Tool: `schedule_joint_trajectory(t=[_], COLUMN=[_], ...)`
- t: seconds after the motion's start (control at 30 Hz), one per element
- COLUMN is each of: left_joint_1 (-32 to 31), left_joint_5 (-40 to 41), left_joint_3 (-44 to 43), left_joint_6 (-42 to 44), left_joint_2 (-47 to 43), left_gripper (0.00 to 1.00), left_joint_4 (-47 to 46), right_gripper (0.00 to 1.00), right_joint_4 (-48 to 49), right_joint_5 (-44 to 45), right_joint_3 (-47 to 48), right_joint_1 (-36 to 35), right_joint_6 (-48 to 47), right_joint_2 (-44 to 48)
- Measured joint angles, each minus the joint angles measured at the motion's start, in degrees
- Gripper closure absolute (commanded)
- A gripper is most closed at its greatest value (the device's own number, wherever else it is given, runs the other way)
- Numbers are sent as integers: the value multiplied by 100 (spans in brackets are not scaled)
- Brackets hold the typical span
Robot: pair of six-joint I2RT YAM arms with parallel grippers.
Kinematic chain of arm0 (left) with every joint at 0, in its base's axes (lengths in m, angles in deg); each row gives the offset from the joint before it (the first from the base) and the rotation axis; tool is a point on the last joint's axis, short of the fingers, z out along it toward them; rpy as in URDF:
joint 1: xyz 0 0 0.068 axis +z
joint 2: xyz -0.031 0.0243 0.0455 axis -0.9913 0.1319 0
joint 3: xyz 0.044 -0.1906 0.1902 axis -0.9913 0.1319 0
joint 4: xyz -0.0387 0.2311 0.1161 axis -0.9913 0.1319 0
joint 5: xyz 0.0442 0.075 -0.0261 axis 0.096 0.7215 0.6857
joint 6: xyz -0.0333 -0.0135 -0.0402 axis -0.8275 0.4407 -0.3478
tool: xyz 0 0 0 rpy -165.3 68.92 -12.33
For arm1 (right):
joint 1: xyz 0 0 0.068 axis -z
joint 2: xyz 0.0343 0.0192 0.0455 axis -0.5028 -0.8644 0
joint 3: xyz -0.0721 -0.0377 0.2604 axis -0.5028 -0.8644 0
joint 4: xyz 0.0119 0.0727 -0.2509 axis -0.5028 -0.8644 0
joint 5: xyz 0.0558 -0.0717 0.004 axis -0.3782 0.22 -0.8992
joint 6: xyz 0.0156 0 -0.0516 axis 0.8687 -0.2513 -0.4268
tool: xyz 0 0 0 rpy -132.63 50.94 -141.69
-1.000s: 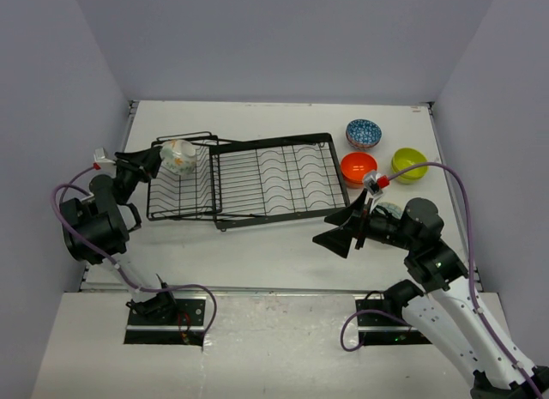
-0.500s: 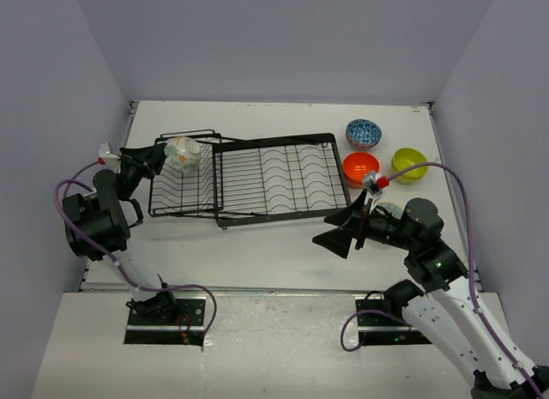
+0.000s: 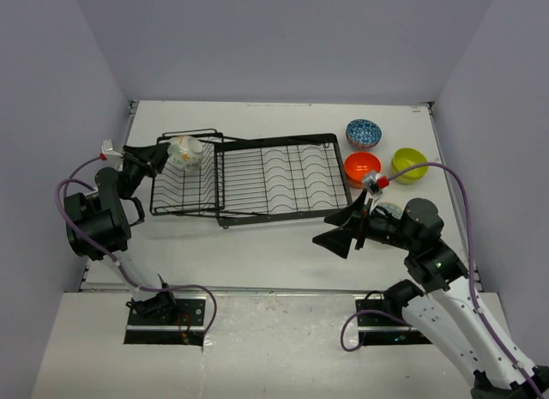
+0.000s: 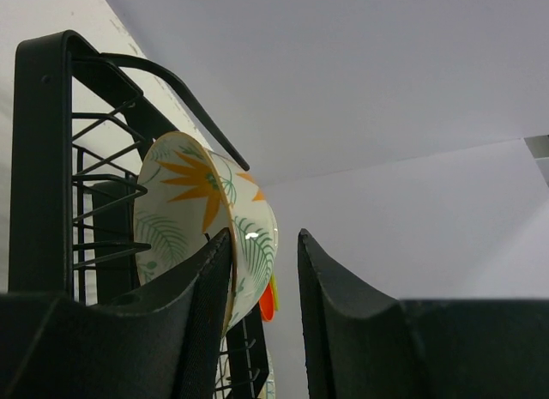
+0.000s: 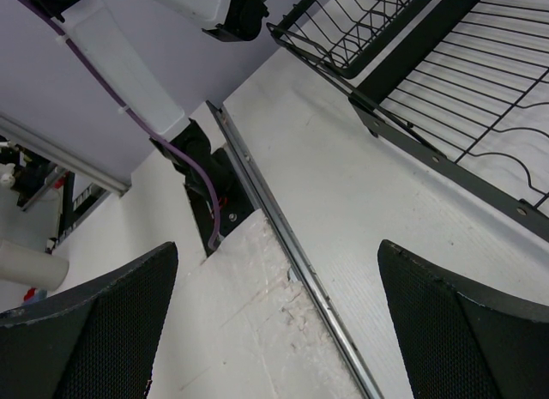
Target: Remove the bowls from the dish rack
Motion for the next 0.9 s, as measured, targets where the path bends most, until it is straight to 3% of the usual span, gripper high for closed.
schedule_joint_trajectory(t=[0.43,0.9], left_joint_1=[-245,-507], left_joint_5=[-133,-55], left_joint_3=[-127,-308], left_joint_6=[118,848], left_joint_2=[-203,-203], left_gripper=[61,63], left_joint_4=[2,-11], right_gripper=[1,1], right_joint_4=[-2,-4], right_joint_5=[2,4], right_joint_3=[0,0], right_joint_1=[0,-9], right_joint_6=[0,-39], right_joint_2=[61,107])
